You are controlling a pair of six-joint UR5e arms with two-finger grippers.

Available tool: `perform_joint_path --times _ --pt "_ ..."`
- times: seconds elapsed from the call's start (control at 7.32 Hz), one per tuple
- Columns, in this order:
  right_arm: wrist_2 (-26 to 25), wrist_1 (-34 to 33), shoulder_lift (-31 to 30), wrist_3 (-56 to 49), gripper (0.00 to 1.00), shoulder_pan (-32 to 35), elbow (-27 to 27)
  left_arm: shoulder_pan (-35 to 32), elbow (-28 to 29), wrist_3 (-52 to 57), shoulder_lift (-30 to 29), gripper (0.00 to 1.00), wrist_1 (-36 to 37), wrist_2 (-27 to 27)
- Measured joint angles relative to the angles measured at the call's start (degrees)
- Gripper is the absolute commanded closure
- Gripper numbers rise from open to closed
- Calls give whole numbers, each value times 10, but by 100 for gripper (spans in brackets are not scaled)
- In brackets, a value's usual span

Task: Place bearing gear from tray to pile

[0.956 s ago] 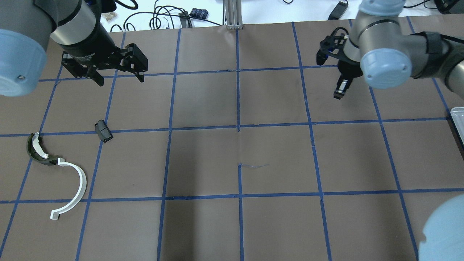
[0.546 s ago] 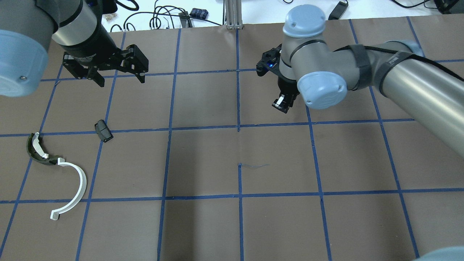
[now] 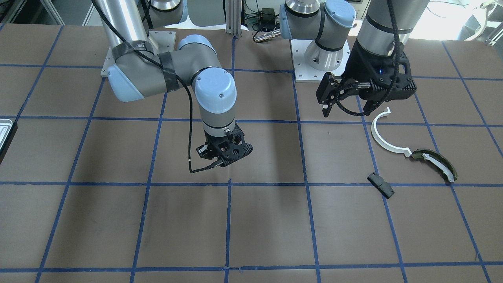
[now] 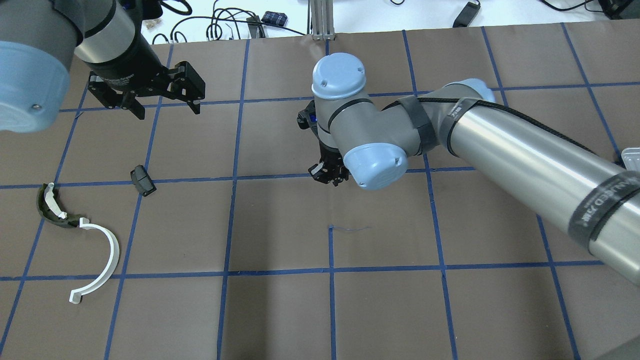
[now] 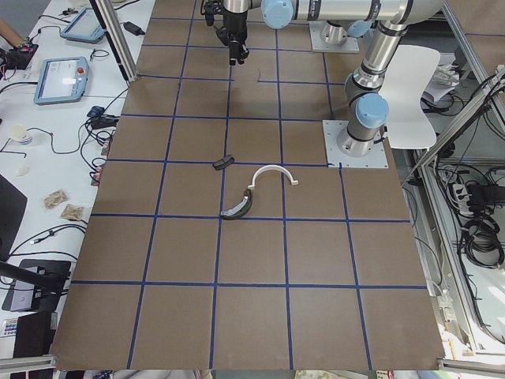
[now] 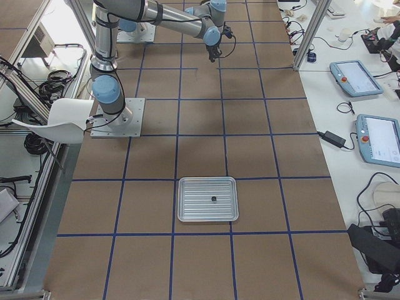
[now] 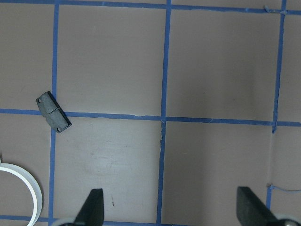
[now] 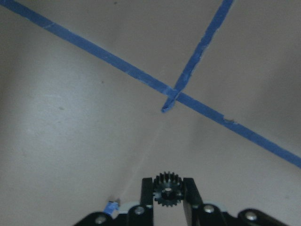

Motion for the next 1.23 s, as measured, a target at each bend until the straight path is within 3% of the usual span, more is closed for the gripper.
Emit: perform_joint_path --times 0.27,0.41,0.55,0.68,0.96,1.23 --pt "3 -11 24 67 100 26 1 -1 -4 -1 0 0 0 0" --pt "12 -19 37 80 81 30 1 -1 -7 -2 1 0 0 -1" --pt "24 -35 51 89 12 31 1 0 -8 -1 2 0 -1 -1" --pt "30 -51 61 93 0 32 1 -1 -14 0 3 0 -4 -2" --pt "31 -70 60 96 0 27 0 -5 -62 9 2 0 0 -1" --pt "27 -67 25 96 0 -26 1 -8 -128 29 0 0 25 0"
